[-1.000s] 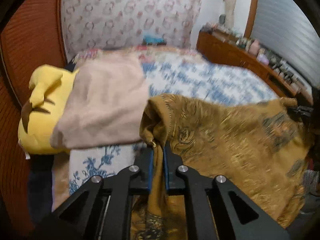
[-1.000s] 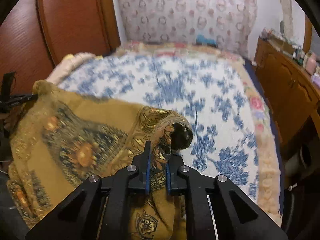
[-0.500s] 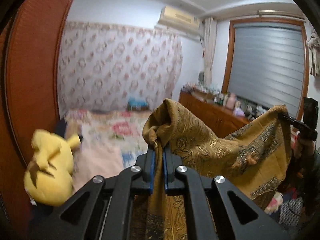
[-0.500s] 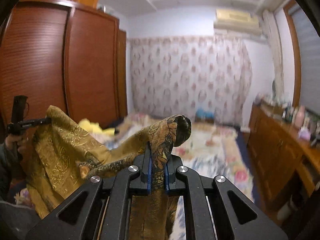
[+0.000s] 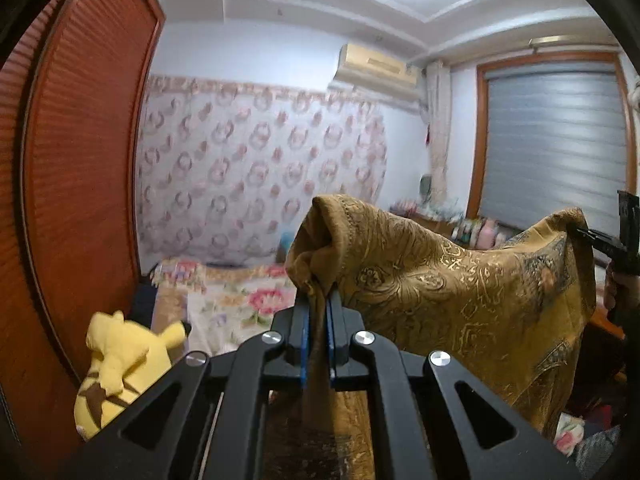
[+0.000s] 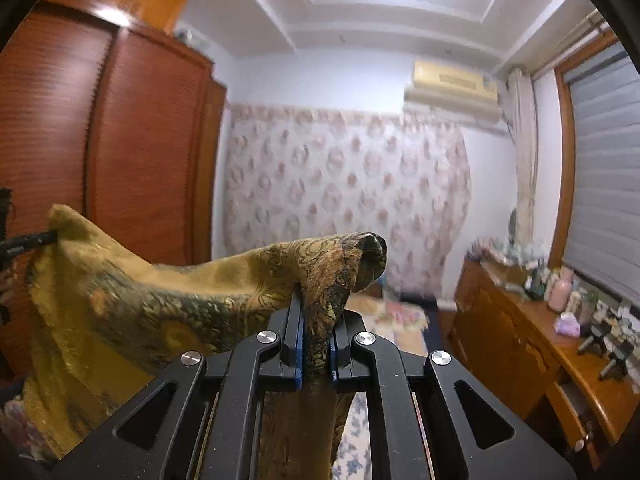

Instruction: Fold small clothes

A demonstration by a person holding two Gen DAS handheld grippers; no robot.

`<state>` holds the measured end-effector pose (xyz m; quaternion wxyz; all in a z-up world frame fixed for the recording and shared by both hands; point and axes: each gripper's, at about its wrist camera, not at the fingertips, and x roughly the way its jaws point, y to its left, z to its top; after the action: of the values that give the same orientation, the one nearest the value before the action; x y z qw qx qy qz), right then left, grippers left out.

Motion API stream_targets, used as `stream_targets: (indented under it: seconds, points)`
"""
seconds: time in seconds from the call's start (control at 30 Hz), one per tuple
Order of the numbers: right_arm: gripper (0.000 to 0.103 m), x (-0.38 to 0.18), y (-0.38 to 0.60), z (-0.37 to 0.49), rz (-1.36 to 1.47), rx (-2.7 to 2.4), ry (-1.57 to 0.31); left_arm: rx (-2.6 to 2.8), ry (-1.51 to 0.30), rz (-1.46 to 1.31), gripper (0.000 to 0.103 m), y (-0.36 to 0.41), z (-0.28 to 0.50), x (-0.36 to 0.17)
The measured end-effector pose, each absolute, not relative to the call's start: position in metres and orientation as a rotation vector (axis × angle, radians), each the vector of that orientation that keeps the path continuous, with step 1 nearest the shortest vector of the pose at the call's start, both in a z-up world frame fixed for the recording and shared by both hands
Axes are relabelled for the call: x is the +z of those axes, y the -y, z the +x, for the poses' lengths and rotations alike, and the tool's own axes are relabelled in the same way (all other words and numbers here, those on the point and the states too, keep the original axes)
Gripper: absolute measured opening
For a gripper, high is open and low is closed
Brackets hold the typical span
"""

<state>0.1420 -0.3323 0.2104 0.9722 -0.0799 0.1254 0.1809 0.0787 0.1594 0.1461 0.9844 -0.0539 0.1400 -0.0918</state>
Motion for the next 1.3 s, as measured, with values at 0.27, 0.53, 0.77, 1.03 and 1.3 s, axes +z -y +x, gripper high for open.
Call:
stream_targets:
  seconds: [0.27, 0.53, 0.77, 1.03, 1.3]
  points:
    - [0.006, 0.08, 0.308, 0.248, -0.209, 0.333, -0.496, -0.135, -0.521, -0.087, 0.005, -0.154, 0.174, 0.028]
    - [0.008, 0.009, 0.292, 0.313, -0.218, 0.315, -0.628, -0.097, -0.661, -0.096, 0.006, -0.14, 0.222, -0.027]
    - [0.048, -0.018, 0.302, 0.32, -0.185, 0.294, -0.701, -0.119, -0.743, -0.085, 0.032, -0.142, 0.225, -0.048]
    - [0.049, -0.052, 0.317, 0.28, -0.161, 0.35, -0.793, -0.166, -0.797, -0.071, 0.047, -0.14, 0.189, -0.06]
    - [0.049, -0.077, 0.333, 0.263, -0.11, 0.328, -0.856, -0.118, -0.833, -0.108, 0.048, -0.147, 0.166, -0.081]
